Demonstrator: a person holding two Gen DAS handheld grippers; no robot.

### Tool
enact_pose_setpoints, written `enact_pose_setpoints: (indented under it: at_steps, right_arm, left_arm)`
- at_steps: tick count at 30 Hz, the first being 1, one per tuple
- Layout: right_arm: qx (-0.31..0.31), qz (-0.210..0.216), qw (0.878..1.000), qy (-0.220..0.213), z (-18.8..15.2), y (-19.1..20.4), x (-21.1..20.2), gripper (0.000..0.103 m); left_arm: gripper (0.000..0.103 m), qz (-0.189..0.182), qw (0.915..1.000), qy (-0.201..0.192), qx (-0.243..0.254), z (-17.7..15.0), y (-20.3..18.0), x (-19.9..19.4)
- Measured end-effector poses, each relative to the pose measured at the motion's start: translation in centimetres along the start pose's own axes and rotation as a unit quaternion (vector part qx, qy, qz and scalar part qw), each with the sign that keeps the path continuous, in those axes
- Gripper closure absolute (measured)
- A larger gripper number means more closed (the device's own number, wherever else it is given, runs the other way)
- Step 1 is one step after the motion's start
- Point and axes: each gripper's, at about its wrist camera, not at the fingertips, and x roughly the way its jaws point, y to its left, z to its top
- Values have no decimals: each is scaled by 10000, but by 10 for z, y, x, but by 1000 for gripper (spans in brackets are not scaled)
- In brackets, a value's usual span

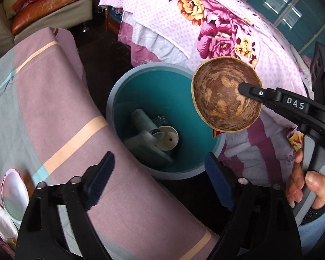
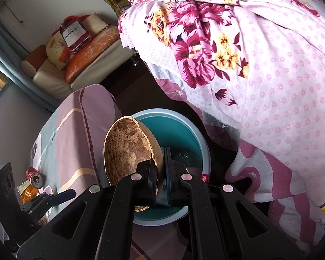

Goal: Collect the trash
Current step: 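Open the left gripper to drop the box while the right gripper releases the bun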

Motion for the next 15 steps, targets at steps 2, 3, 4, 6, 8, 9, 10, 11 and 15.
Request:
enact_pose_setpoints:
  at_steps: [2,3,4,6,8,9,10,11,15]
  right_arm:
    - [-19,-27,10000,73,-2,2,4,96]
    - [-22,-31,9999,93,-3,3,5,96]
    - [-37,-48,9999,144,-4,5,8,96]
    - [-63,-68,9998,197,-5,7,11,96]
    - [-98,-83,9996,254,-7,10,14,96]
    - [-106,-86,9996,267,-7,10,15,96]
    - [-137,-96,9993,326,-9,13,17,96]
    - [-155,-97,9992,359,-10,14,18,95]
    - [-264,-118,9982,518,-15,20,24,91]
  left_arm:
    - [9,-11,10000,-48,-45,-4,3,-4]
    - [9,-12,10000,-49,-66,-5,5,-5]
    - [9,-21,9999,-46,-89,-6,6,-6]
    - [9,-48,9999,-40,-129,-8,9,-8]
    - [9,-67,9998,-45,-165,-9,11,-10]
    - [9,-69,9998,-52,-175,-10,12,-11]
    - [9,-72,9998,-71,-185,-11,13,-14]
    - [9,-72,9998,-87,-188,-12,14,-15]
    - [9,-49,9996,-136,-230,-16,18,-21]
